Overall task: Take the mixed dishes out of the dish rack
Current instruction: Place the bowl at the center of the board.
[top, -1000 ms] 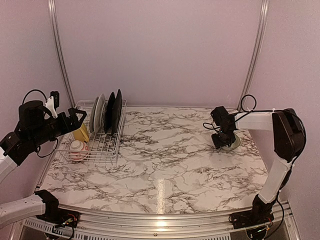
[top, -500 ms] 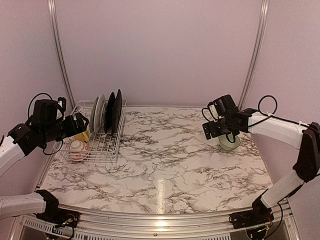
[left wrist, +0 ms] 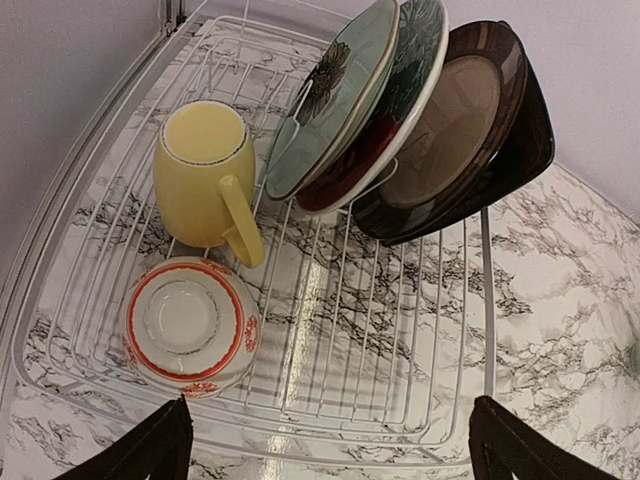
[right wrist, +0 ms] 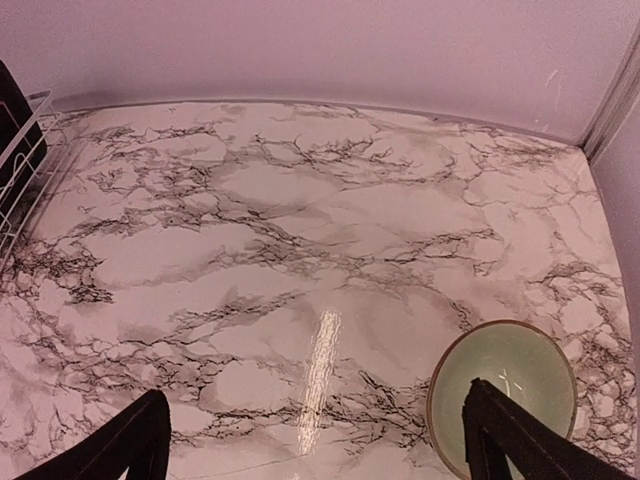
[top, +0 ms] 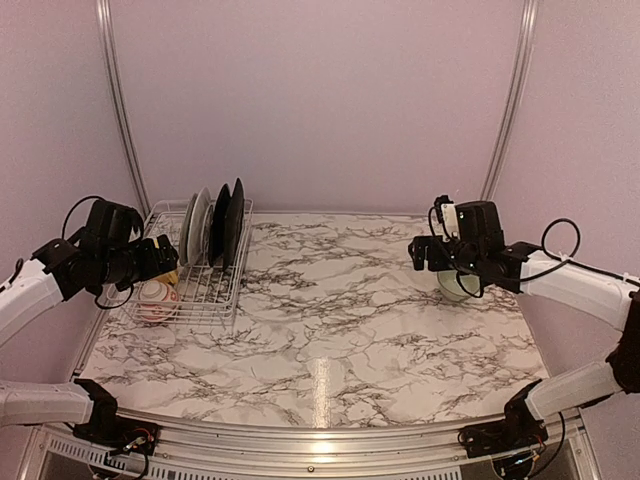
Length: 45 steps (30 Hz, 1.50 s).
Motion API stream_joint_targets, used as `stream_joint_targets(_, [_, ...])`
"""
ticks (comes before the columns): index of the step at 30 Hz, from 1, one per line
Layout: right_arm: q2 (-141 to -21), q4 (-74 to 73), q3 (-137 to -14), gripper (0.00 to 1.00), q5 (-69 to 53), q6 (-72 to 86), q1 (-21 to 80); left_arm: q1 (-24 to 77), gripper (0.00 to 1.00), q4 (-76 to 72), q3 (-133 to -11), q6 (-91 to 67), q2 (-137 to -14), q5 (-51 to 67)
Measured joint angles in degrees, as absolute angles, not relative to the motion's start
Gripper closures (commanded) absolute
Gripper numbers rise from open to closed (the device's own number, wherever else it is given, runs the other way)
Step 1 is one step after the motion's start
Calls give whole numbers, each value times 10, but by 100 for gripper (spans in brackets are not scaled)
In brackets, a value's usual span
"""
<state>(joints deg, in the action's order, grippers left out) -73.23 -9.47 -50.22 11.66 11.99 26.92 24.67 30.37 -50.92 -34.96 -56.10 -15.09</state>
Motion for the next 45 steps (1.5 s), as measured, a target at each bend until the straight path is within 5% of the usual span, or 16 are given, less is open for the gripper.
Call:
stream_joint_targets(23, [-722,13,-459,2,-106,181,296,217,1,395,-574,-284,-691,-261])
stream_joint_targets(40, [-681,18,-432,2,-116,195,296,127,7,336,-559,-242,-812,-135])
stream_joint_targets(45, [-684,27,-432,2,-121,197,296,126,1,333,-553,-234,-814,-135])
